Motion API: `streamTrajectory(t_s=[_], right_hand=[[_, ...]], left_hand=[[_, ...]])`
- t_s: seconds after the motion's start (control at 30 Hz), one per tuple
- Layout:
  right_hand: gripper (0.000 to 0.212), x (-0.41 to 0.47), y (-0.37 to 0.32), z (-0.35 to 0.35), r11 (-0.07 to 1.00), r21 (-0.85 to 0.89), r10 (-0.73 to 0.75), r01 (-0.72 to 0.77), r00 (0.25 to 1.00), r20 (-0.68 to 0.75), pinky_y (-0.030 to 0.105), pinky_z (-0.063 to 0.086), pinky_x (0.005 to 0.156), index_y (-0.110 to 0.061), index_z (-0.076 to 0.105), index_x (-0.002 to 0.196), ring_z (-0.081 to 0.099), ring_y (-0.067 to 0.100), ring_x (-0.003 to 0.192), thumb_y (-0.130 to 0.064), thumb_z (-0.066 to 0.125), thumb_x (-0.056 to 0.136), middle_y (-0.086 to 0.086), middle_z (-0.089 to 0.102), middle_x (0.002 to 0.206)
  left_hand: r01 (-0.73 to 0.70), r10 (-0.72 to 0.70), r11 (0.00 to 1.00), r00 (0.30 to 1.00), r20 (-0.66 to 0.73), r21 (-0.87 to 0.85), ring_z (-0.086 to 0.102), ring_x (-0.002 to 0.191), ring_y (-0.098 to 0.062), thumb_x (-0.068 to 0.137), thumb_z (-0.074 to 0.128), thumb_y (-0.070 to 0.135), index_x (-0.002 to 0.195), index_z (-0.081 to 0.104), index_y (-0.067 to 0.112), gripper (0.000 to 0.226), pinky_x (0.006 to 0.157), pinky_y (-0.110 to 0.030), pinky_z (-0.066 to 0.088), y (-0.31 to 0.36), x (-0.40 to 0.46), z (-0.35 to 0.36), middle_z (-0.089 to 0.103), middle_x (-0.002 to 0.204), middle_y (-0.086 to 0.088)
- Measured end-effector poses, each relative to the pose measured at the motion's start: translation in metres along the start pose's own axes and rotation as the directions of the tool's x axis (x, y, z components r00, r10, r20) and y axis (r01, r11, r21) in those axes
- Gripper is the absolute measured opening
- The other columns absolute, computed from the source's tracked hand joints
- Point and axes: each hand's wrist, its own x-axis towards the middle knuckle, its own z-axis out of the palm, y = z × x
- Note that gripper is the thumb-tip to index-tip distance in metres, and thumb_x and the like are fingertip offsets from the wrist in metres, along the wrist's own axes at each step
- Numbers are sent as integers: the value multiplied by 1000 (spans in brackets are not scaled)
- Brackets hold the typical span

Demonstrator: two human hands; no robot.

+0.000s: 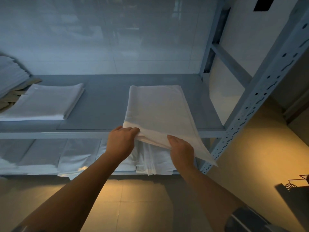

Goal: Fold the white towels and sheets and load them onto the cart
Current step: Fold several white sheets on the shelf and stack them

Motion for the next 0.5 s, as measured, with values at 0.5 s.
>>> streamTrajectory(t_s=[0.5], right_hand=[[40,-11,63,-56,979,-201,-27,27,1000,2,26,40,39,-3,69,80,54,26,47,16,78,47,10,60,60]], left_hand=[[28,-39,993,995,-88,-118,62,56,-29,66,77,-5,89,73,14,30,55,-30,48,-7,-29,-2,72,74,-7]])
